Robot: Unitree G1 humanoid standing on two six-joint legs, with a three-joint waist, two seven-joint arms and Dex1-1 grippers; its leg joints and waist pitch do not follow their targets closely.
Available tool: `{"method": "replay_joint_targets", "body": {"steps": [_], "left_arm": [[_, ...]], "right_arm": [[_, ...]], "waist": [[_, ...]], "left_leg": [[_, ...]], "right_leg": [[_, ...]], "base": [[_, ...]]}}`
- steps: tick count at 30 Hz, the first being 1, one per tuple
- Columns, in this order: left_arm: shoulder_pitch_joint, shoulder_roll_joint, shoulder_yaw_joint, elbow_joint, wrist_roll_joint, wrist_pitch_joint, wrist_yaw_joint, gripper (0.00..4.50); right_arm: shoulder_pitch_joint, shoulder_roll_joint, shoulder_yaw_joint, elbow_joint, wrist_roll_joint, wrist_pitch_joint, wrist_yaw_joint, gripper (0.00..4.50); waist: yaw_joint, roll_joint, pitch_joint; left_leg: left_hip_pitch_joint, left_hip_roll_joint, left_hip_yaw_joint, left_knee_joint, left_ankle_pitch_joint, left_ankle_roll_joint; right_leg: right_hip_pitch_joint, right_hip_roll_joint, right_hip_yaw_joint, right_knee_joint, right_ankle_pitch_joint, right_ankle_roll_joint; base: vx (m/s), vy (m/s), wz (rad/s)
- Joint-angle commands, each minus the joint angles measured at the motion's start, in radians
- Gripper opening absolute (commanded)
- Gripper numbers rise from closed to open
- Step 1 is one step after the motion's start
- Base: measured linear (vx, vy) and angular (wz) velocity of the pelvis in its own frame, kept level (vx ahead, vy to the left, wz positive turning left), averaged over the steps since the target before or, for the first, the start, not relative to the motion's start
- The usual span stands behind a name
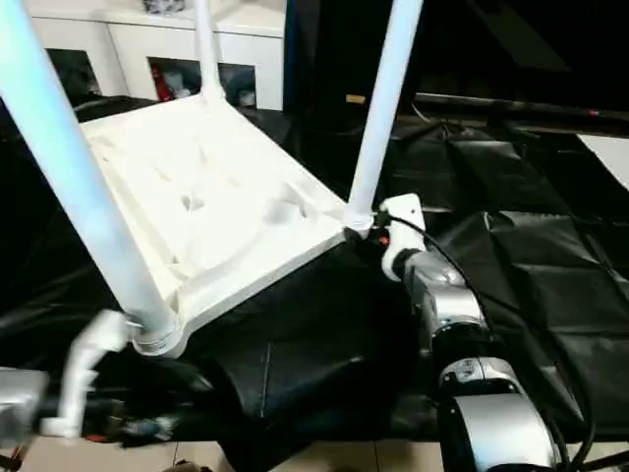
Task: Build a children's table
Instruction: Rotate table base
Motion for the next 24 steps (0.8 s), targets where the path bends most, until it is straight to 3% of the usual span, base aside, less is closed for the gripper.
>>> {"method": "replay_joint_targets", "body": {"steps": [1, 4, 6, 7, 10, 11, 13, 15, 19, 23, 24], "left_arm": [[0.018, 0.032, 0.103, -0.036, -0.053, 0.001, -0.021, 4.42], [0.026, 0.057, 0.180, -0.020, -0.084, 0.012, -0.043, 4.42], [0.019, 0.114, 0.277, 0.025, -0.110, 0.024, -0.095, 4.42], [0.010, 0.129, 0.298, 0.049, -0.114, 0.018, -0.104, 4.42], [-0.039, 0.127, 0.316, 0.111, -0.118, -0.037, -0.083, 4.42], [-0.055, 0.122, 0.313, 0.119, -0.122, -0.043, -0.075, 4.42], [-0.104, 0.105, 0.295, 0.138, -0.128, -0.062, -0.050, 4.42], [-0.130, 0.086, 0.278, 0.141, -0.132, -0.071, -0.040, 4.42], [-0.258, -0.040, 0.206, 0.142, -0.172, -0.101, -0.007, 4.42], [-0.335, -0.128, 0.149, 0.138, -0.212, -0.098, 0.013, 4.42], [-0.372, -0.202, 0.076, 0.112, -0.248, -0.077, 0.032, 4.42]], "right_arm": [[-0.001, -0.014, -0.014, 0.010, -0.008, -0.021, 0.020, 3.77], [0.012, -0.014, -0.018, 0.005, -0.004, -0.026, 0.038, 3.77], [0.071, -0.023, -0.003, -0.057, 0.002, -0.023, 0.095, 3.77], [0.094, -0.026, 0.004, -0.083, 0.008, -0.020, 0.123, 3.77], [0.143, -0.028, 0.024, -0.144, 0.023, -0.016, 0.188, 3.77], [0.153, -0.028, 0.030, -0.159, 0.025, -0.010, 0.200, 3.77], [0.181, -0.026, 0.048, -0.196, 0.022, -0.003, 0.223, 3.77], [0.187, -0.022, 0.049, -0.202, 0.018, -0.002, 0.218, 3.77], [0.174, 0.009, 0.034, -0.163, -0.003, -0.006, 0.143, 3.77], [0.159, 0.029, 0.030, -0.133, -0.025, -0.007, 0.080, 3.77], [0.145, 0.042, 0.042, -0.105, -0.042, -0.012, 0.052, 3.77]], "waist": [[-0.001, 0.010, -0.054], [-0.002, 0.012, -0.053], [-0.001, 0.014, -0.051], [0.001, 0.019, -0.052], [0.003, 0.018, -0.052], [0.007, 0.023, -0.053], [0.008, 0.028, -0.053], [0.008, 0.025, -0.055], [0.012, 0.030, -0.054], [0.011, 0.027, -0.058], [0.012, 0.025, -0.059]], "left_leg": [[0.019, 0.014, -0.004, -0.066, -0.274, -0.012], [0.023, 0.014, -0.006, -0.067, -0.308, -0.021], [0.024, 0.012, -0.005, -0.067, -0.319, -0.018], [0.026, 0.013, -0.007, -0.069, -0.322, -0.019], [0.026, 0.015, -0.010, -0.072, -0.336, -0.022], [0.031, 0.015, -0.009, -0.072, -0.343, -0.023], [0.029, 0.017, -0.012, -0.076, -0.343, -0.032], [0.027, 0.016, -0.012, -0.074, -0.339, -0.034], [0.035, 0.015, -0.011, -0.073, -0.360, -0.056], [0.029, 0.013, -0.012, -0.071, -0.348, -0.063], [0.029, 0.012, -0.011, -0.069, -0.335, -0.061]], "right_leg": [[0.030, -0.022, 0.029, -0.067, -0.201, -0.187], [0.025, -0.021, 0.030, -0.069, -0.235, -0.182], [0.024, -0.020, 0.031, -0.072, -0.247, -0.177], [0.023, -0.020, 0.032, -0.072, -0.246, -0.174], [0.025, -0.020, 0.032, -0.072, -0.244, -0.178], [0.022, -0.022, 0.033, -0.073, -0.239, -0.182], [0.026, -0.021, 0.031, -0.070, -0.219, -0.192], [0.029, -0.025, 0.031, -0.068, -0.218, -0.199], [0.024, -0.028, 0.033, -0.073, -0.255, -0.202], [0.032, -0.028, 0.032, -0.070, -0.246, -0.194], [0.031, -0.028, 0.033, -0.069, -0.236, -0.194]], "base": [[0.000, 0.000, 0.00], [0.000, 0.000, 0.00], [0.000, 0.000, 0.00], [0.000, 0.000, 0.00], [0.000, 0.000, 0.00], [0.000, 0.000, 0.00], [0.000, 0.000, 0.00], [0.000, 0.000, 0.00], [0.000, 0.000, 0.00], [0.000, 0.000, 0.00], [0.000, 0.000, 0.00]]}}
